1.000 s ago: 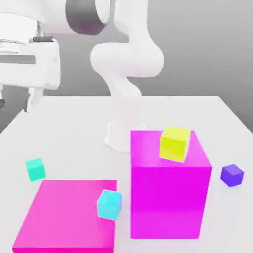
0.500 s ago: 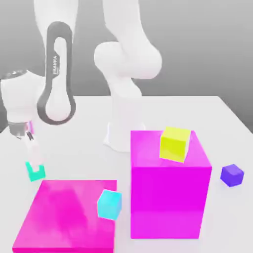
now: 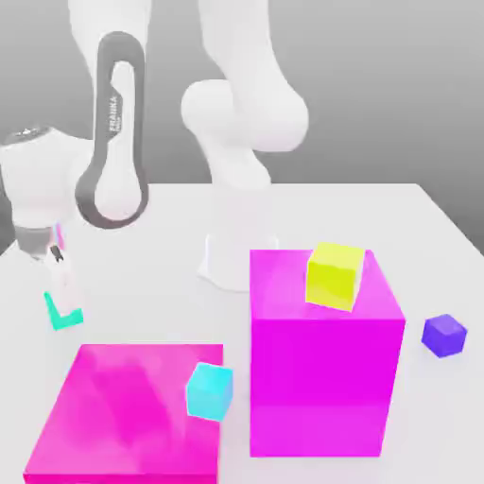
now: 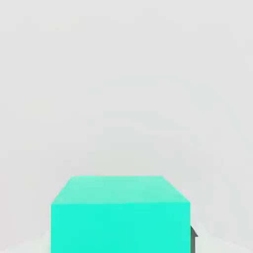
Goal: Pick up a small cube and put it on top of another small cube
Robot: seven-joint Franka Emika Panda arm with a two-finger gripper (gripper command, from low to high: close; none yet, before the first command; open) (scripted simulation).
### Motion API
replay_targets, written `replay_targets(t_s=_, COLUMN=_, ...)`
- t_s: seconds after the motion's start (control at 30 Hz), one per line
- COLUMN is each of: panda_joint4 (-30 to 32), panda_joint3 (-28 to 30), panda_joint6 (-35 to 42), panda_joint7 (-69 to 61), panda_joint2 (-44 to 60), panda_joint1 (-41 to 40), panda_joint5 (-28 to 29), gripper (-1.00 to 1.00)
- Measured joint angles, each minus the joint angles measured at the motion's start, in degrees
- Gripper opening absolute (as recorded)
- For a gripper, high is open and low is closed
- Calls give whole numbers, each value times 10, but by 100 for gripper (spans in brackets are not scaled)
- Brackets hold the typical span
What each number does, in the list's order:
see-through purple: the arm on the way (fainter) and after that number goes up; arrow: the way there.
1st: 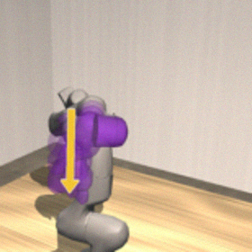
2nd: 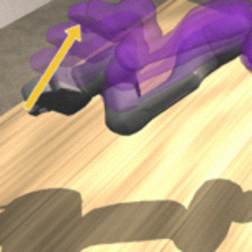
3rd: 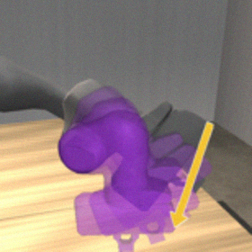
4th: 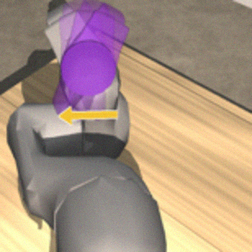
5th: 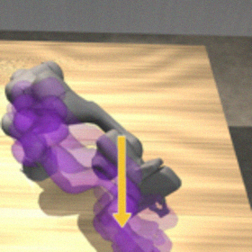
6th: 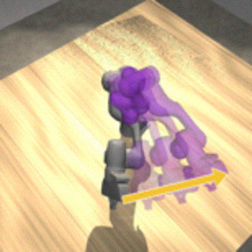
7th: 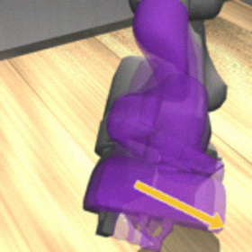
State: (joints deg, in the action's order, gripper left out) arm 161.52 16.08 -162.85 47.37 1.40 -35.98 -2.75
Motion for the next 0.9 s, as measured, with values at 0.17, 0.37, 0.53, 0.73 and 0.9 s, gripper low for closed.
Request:
replay_targets(t_s=0.17, panda_joint4=-56, panda_joint3=-53, panda_joint6=121, panda_joint7=33, panda_joint2=-66, panda_joint1=100, panda_joint5=-1, gripper=-100)
replay_targets(t_s=0.37, panda_joint4=-132, panda_joint3=-149, panda_joint6=270, panda_joint7=67, panda_joint2=-142, panda_joint1=195, panda_joint5=-17, gripper=-100)
replay_targets(t_s=0.53, panda_joint4=-193, panda_joint3=-233, panda_joint6=392, panda_joint7=94, panda_joint2=-204, panda_joint1=275, panda_joint5=-30, gripper=-100)
replay_targets(t_s=0.73, panda_joint4=-211, panda_joint3=-310, panda_joint6=441, panda_joint7=118, panda_joint2=-237, panda_joint1=339, panda_joint5=-41, gripper=-100)
replay_targets(t_s=0.9, panda_joint4=-186, panda_joint3=-317, panda_joint6=403, panda_joint7=119, panda_joint2=-223, panda_joint1=340, panda_joint5=-42, gripper=100)
